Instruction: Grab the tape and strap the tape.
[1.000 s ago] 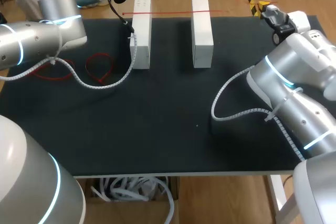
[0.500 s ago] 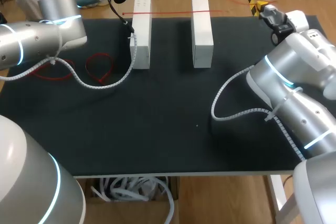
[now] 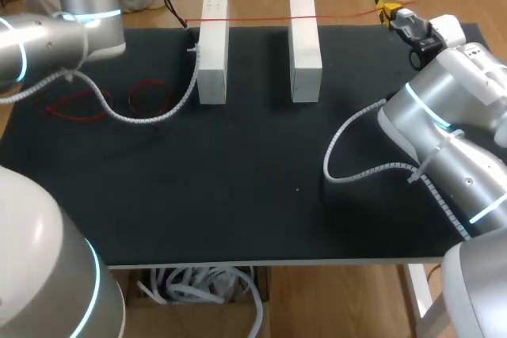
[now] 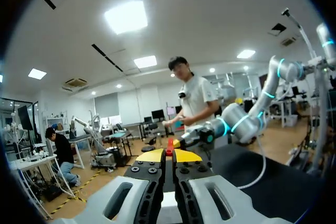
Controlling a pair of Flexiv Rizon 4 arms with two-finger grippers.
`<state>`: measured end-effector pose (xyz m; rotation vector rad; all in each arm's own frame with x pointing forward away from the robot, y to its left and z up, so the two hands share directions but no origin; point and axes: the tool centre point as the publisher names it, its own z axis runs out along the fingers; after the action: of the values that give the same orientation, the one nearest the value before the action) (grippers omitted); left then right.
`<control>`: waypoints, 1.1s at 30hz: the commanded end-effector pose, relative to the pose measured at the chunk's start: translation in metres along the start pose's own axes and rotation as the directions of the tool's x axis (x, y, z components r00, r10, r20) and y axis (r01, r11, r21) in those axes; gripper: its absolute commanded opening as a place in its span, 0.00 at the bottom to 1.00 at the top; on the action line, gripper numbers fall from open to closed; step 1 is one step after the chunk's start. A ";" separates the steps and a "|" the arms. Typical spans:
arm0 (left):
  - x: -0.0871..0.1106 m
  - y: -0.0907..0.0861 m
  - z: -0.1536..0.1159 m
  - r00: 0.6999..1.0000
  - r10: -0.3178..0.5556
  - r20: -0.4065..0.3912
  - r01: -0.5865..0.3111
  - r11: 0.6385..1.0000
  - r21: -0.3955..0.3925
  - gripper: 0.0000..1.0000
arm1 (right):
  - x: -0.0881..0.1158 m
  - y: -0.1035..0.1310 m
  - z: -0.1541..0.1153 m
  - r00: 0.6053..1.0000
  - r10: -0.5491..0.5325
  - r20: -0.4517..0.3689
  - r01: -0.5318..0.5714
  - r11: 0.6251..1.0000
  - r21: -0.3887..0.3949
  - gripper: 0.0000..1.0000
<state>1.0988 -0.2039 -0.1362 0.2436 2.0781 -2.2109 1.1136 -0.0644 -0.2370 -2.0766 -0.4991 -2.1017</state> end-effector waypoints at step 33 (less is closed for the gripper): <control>0.008 0.003 0.030 0.967 -0.250 -0.058 0.189 0.845 -0.500 0.00 | -0.001 -0.001 -0.007 0.994 -0.103 0.035 0.099 0.990 0.097 0.00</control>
<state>1.0835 -0.2290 -0.1412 0.0892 2.7063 -1.7766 1.1073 -0.0644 -0.2391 -2.0811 -0.6980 -2.0653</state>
